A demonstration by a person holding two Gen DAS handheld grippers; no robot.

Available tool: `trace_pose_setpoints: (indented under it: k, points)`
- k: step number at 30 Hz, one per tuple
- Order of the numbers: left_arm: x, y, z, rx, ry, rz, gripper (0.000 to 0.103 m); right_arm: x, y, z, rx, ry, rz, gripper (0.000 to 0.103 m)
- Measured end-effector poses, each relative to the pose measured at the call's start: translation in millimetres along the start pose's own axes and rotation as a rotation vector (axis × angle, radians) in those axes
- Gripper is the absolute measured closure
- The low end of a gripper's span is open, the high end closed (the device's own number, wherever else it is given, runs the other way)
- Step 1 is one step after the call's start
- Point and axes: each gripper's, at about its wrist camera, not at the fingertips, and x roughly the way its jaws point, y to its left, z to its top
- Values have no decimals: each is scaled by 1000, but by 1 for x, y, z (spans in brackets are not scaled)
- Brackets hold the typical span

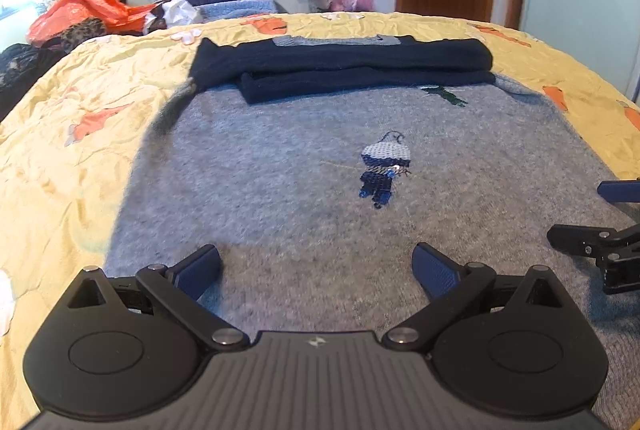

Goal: Fold small clothes

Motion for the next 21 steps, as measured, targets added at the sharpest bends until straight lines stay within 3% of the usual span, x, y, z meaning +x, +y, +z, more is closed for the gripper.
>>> trace_pose_setpoints:
  k: [9,12,21]
  points:
    - [-28,-3,-25,-14,-7,15,0,0,-1,0,3,-3,3,0]
    - [-29,-2,-35,-6,-71,6,0,0,-1,0,3,-3,2,0]
    - [-23,-2,-31,-2,-87,1,0,-4,0,-3,11,-4,-11,0]
